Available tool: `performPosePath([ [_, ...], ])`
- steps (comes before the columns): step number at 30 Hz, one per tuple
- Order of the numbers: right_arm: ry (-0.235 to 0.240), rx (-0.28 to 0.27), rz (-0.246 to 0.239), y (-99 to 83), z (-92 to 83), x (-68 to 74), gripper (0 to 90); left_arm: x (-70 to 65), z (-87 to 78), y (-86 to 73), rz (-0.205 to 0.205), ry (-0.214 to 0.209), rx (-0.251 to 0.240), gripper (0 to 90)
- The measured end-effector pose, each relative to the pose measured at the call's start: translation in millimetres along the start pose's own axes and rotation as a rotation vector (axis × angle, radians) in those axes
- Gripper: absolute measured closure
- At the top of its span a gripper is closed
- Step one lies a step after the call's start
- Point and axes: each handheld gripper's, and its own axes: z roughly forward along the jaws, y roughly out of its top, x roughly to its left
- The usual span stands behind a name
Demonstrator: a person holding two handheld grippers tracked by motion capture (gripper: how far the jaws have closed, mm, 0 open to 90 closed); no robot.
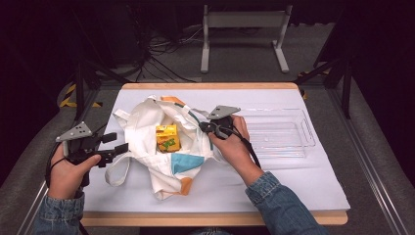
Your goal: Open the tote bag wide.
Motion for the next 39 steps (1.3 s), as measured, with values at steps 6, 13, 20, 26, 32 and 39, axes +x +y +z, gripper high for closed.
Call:
performPosePath([
  [6, 0.000, 0.047, 0.014, -7.6, 9.8, -0.9, 85.0, 0.3, 0.1, 0.2, 0.005, -0.002, 0.002, 31.6],
  [13, 0.014, 0.110, 0.040, -18.9, 24.5, 1.2, 83.8, -1.0, 1.6, 0.4, 0.009, -0.011, 0.008, 30.7],
  [20, 0.029, 0.168, 0.067, -28.8, 36.7, 1.8, 83.2, -1.0, 1.3, 0.6, 0.016, -0.014, 0.002, 30.4],
  [26, 0.053, 0.166, 0.100, -31.8, 37.8, -2.4, 81.5, -1.1, 0.4, 0.6, 0.012, -0.014, -0.004, 30.3],
  [32, 0.054, 0.088, 0.112, -26.3, 24.5, -6.8, 67.4, -0.6, -0.7, 0.8, 0.010, -0.011, -0.013, 30.0],
  [39, 0.052, -0.004, 0.106, -16.0, 0.8, -6.5, 57.1, -1.2, -1.1, 1.3, 0.009, -0.013, -0.015, 29.9],
])
